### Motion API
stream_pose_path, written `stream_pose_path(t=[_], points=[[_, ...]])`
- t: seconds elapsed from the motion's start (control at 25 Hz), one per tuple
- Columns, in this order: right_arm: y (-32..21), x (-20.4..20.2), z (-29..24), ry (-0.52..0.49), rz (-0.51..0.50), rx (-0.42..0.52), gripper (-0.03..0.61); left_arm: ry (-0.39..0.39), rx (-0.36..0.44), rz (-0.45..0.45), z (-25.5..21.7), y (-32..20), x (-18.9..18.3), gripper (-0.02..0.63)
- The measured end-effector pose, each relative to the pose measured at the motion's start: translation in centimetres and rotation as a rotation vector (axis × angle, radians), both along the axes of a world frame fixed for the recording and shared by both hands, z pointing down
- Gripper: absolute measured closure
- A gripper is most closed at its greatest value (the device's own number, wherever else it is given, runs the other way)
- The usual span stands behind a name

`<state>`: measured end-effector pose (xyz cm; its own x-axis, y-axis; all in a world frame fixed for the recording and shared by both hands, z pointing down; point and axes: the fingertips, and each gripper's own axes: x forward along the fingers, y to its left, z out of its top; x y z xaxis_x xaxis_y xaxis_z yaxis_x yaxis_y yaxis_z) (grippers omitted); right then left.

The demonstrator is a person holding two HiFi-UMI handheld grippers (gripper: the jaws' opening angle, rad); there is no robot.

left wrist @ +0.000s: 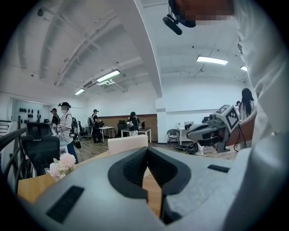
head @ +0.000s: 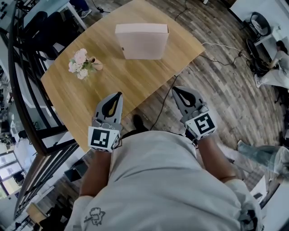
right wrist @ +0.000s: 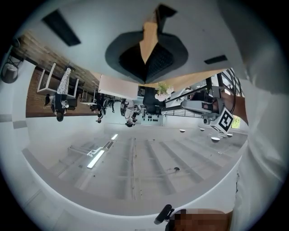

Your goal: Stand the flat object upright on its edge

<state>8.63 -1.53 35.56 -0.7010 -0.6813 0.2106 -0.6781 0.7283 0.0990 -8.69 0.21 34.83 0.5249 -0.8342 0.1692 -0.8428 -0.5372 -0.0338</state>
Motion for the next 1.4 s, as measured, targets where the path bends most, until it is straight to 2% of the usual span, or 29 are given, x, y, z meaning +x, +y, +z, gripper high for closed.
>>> stream_pose_path(t=[0.28,0.72,1.08,1.4], points=[[4.3,6.1,1.0,0.014,-0.025,-0.024,0.574,0.018,-0.008,-0.033,0.6,4.3,5.7,0.607],[12.6,14.2,1.3,-0.014,-0.077,-0.040,0.574,0.006,-0.022,-0.085,1.0,13.2,13.3,0.607],[16.7,18.0,0.5,-0.023,-0.100,-0.041,0.574,0.016,-0.029,-0.125,0.6,17.1,15.6,0.607],[18.4,17.8,-1.6,-0.055,-0.089,-0.002,0.574,0.029,-0.004,-0.131,-1.5,18.6,15.8,0.607]])
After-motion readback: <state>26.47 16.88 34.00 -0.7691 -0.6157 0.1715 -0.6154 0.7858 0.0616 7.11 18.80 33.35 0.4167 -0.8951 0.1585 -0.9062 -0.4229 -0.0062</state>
